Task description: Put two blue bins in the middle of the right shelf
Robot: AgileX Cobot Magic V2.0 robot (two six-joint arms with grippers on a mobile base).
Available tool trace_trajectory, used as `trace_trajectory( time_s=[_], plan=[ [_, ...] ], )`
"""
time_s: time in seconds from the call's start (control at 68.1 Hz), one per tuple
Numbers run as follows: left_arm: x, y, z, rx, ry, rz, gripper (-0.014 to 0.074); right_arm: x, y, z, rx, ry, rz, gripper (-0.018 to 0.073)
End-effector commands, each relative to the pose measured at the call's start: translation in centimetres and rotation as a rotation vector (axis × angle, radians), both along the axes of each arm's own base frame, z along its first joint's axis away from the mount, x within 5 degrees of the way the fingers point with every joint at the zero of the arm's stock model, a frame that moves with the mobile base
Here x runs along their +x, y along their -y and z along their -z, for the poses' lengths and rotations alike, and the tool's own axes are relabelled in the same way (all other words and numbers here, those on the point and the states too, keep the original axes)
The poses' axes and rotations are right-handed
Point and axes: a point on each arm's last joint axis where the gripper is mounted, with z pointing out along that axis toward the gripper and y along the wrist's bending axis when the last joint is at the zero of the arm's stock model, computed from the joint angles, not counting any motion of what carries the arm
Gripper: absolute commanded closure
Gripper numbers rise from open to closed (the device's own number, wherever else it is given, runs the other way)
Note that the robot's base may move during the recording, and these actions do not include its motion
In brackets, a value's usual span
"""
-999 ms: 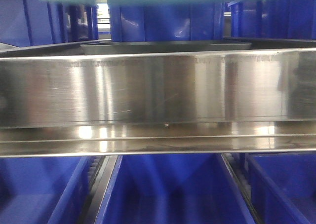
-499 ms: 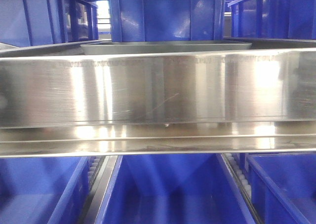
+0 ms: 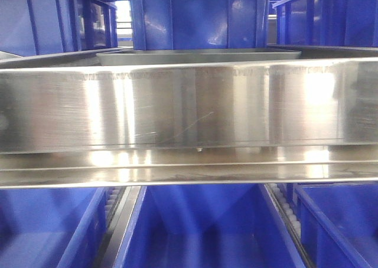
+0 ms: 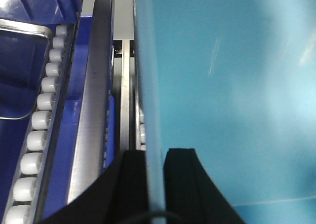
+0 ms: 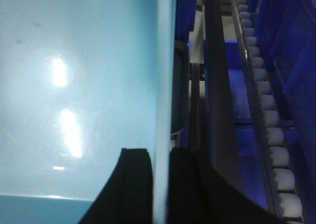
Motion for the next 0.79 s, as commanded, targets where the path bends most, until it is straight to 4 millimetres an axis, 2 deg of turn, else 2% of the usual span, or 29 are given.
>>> trace_trajectory(
  time_s=[0.0, 0.778],
  plan=[
    [-0.35, -0.85, -1.81, -0.034, 0.109, -0.022, 0.0707, -0.29, 0.54, -1.95, -0.008, 0.144, -0.008, 0.0725],
    [-0.37, -0.71, -1.81, -0.048, 0.106, -0.013, 0.0707, -0.28, 0.53, -1.96, -0.007, 0.145, -0.008, 0.0725]
  ],
)
